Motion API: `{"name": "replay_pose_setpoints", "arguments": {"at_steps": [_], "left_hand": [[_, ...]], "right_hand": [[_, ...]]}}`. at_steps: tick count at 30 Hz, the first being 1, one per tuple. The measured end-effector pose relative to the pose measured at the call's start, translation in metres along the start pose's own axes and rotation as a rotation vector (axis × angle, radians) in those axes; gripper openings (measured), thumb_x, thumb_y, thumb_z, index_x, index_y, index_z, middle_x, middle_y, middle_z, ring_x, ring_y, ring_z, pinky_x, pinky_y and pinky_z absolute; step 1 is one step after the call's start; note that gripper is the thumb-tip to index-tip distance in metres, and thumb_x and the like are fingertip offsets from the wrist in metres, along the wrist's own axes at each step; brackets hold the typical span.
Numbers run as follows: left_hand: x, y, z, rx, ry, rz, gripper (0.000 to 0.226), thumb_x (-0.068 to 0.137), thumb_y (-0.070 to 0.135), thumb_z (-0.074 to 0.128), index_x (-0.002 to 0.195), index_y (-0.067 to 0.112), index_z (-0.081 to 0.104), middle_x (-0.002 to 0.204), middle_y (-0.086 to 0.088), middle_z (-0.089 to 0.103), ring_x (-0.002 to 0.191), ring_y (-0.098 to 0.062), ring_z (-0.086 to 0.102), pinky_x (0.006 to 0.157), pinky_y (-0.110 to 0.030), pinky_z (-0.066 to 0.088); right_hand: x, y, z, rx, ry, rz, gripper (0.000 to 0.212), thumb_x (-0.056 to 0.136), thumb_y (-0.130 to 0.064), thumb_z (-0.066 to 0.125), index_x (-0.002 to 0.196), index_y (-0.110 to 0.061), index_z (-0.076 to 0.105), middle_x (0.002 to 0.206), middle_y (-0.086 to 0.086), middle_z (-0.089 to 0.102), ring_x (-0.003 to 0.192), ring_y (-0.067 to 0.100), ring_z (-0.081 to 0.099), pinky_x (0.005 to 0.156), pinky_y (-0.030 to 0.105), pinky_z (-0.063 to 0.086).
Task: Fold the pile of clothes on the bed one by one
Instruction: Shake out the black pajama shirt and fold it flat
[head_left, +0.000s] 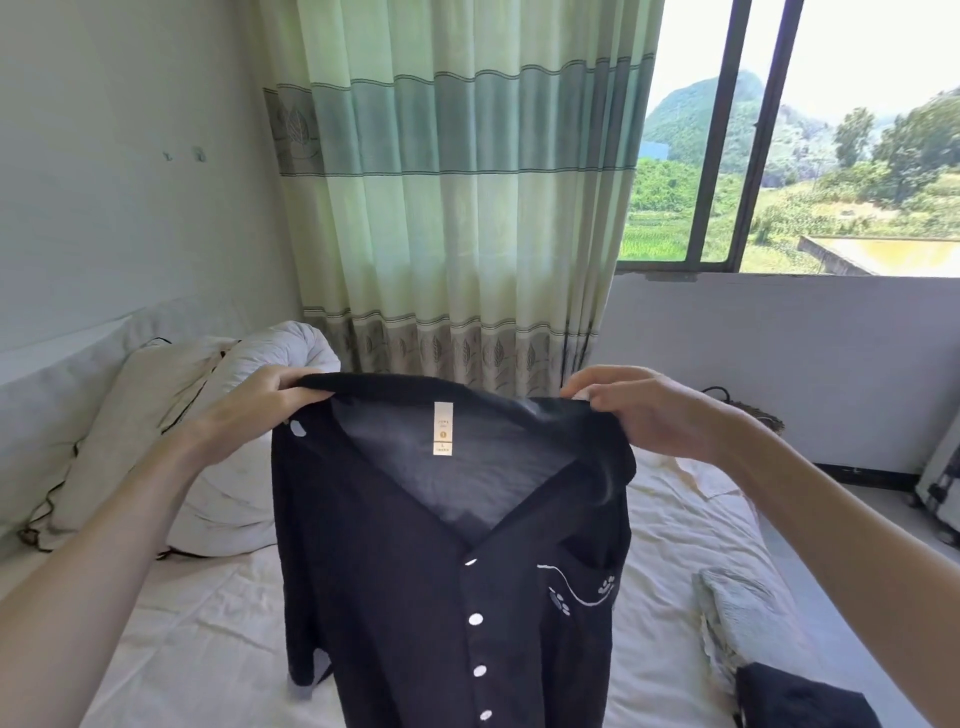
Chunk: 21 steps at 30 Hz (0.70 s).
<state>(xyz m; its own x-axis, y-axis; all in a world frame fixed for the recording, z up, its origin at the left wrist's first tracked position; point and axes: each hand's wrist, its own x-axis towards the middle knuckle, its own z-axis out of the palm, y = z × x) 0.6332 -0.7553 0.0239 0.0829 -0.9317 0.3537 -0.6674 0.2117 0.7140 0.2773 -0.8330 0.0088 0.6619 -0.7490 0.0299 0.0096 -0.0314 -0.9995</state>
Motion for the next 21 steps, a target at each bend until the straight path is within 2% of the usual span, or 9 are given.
{"name": "replay_pose_setpoints", "arguments": {"at_steps": [2,6,8,10,12,15,18,19,21], "left_hand": [[0.000,-0.001,-0.004,-0.043,-0.069,-0.050,0.025,0.094,0.008,0.053,0.085,0.023,0.071,0.091,-0.010,0.066,0.086,-0.013,0.057,0.076,-0.019,0.043],[0.001,-0.001,-0.011,-0.003,-0.072,-0.041,0.022,0.095,0.008,0.050,0.097,0.010,0.071,0.102,-0.025,0.063,0.092,-0.022,0.056,0.093,-0.037,0.043],[0.000,0.002,-0.008,0.040,-0.054,-0.025,0.021,0.096,0.012,0.050,0.098,0.009,0.071,0.102,-0.026,0.064,0.089,-0.017,0.058,0.089,-0.026,0.044],[0.000,0.006,-0.003,0.070,-0.016,-0.016,0.023,0.097,0.016,0.050,0.099,0.010,0.071,0.097,-0.018,0.067,0.083,-0.010,0.061,0.073,-0.010,0.043],[0.001,0.009,-0.002,-0.005,0.006,-0.063,0.025,0.098,0.017,0.047,0.104,0.007,0.069,0.099,-0.015,0.067,0.090,-0.021,0.062,0.069,-0.012,0.044],[0.000,0.012,0.003,0.070,-0.022,-0.079,0.023,0.099,0.022,0.047,0.097,0.009,0.066,0.085,-0.012,0.064,0.074,-0.025,0.061,0.054,-0.010,0.042],[-0.005,0.009,0.008,0.216,-0.191,-0.106,0.022,0.094,0.035,0.054,0.094,0.014,0.060,0.087,-0.011,0.056,0.073,-0.020,0.058,0.065,-0.007,0.043],[-0.007,0.006,0.006,0.173,-0.288,-0.157,0.027,0.091,0.038,0.058,0.099,0.012,0.060,0.089,-0.011,0.057,0.076,-0.020,0.057,0.071,-0.007,0.044],[-0.013,-0.003,-0.003,-0.063,-0.533,-0.264,0.032,0.087,0.030,0.066,0.115,0.017,0.056,0.098,-0.014,0.063,0.086,-0.024,0.059,0.080,-0.022,0.049]], "right_hand": [[0.001,-0.001,0.006,-0.255,0.034,-0.009,0.034,0.085,0.014,0.047,0.091,-0.012,0.067,0.083,0.007,0.064,0.079,0.021,0.060,0.073,0.029,0.049],[0.004,-0.006,0.020,-0.773,0.106,-0.072,0.020,0.085,-0.006,0.066,0.083,-0.025,0.067,0.084,-0.003,0.068,0.079,0.010,0.064,0.076,0.022,0.052],[0.008,-0.004,0.024,-0.785,0.226,-0.133,0.010,0.085,-0.013,0.069,0.077,-0.018,0.065,0.076,-0.002,0.063,0.074,0.013,0.059,0.070,0.024,0.048],[0.012,-0.002,0.024,-0.740,0.339,-0.220,0.012,0.086,-0.017,0.068,0.077,-0.010,0.062,0.074,0.001,0.059,0.072,0.015,0.055,0.067,0.028,0.045],[0.014,-0.001,0.025,-0.674,0.391,-0.282,0.017,0.087,-0.023,0.066,0.078,-0.010,0.060,0.072,0.001,0.057,0.068,0.014,0.052,0.064,0.028,0.043],[0.019,0.002,0.027,-0.527,0.425,-0.245,0.023,0.089,-0.032,0.062,0.069,-0.023,0.056,0.063,-0.003,0.053,0.058,0.012,0.047,0.054,0.024,0.038],[0.022,0.014,0.026,-0.693,0.423,-0.122,0.023,0.091,-0.035,0.060,0.075,-0.020,0.054,0.065,-0.007,0.051,0.059,0.006,0.047,0.049,0.012,0.035],[0.021,0.016,0.024,-0.686,0.427,-0.093,0.022,0.089,-0.034,0.062,0.077,-0.018,0.054,0.067,-0.008,0.054,0.059,0.005,0.050,0.050,0.012,0.037],[0.016,0.014,0.017,-0.566,0.423,-0.049,0.023,0.086,-0.031,0.067,0.080,-0.012,0.056,0.072,0.000,0.061,0.062,0.011,0.055,0.060,0.020,0.044]]}}
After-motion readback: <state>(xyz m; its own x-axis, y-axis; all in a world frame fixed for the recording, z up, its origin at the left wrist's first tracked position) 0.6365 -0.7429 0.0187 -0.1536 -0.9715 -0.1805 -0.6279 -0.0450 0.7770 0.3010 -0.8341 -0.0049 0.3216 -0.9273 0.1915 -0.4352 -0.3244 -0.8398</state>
